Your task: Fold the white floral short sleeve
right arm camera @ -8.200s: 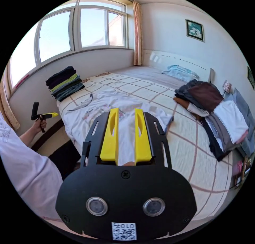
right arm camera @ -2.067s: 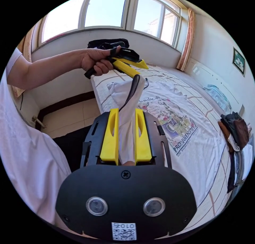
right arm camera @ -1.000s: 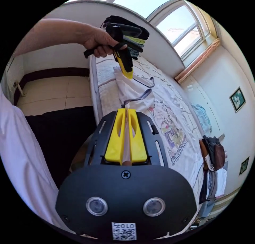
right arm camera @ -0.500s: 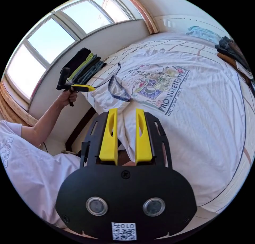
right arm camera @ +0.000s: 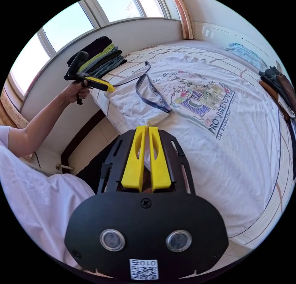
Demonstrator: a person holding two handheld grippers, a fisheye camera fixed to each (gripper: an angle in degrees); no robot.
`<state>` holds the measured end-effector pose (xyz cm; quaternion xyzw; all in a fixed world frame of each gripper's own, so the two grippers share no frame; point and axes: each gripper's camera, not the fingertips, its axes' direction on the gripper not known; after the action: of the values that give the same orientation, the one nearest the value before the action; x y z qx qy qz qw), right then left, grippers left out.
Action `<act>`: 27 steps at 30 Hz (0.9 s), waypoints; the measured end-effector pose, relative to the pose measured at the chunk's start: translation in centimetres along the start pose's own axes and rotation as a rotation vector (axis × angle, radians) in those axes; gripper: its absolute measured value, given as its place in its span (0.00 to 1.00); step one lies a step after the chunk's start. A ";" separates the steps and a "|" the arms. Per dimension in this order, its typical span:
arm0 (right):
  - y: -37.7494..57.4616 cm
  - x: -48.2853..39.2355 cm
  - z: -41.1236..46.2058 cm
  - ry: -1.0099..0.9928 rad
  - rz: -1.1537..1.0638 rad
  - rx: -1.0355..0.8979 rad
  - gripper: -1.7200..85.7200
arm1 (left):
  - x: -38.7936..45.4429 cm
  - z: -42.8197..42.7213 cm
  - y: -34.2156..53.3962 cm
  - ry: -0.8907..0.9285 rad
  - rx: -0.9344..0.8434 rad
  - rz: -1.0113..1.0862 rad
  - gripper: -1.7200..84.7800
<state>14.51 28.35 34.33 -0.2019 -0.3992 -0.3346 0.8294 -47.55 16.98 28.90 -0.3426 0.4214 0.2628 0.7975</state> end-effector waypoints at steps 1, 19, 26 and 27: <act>0.0 0.5 0.3 -0.022 0.006 -0.008 0.07 | 0.2 -0.4 0.1 -0.010 0.029 0.007 0.04; 0.2 4.8 4.6 -0.178 -0.021 -0.104 0.06 | -1.0 0.4 0.1 0.077 -0.116 0.051 0.02; 0.3 7.1 7.0 -0.236 -0.020 -0.165 0.06 | -3.6 0.8 1.5 0.135 -0.164 -0.022 0.03; 0.4 7.0 7.3 -0.222 -0.039 -0.166 0.06 | -3.7 0.9 1.7 0.127 -0.169 -0.025 0.03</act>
<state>14.13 30.22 44.27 -0.2977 -0.4631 -0.3580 0.7541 -50.15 18.26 31.91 -0.4300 0.4432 0.2651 0.7406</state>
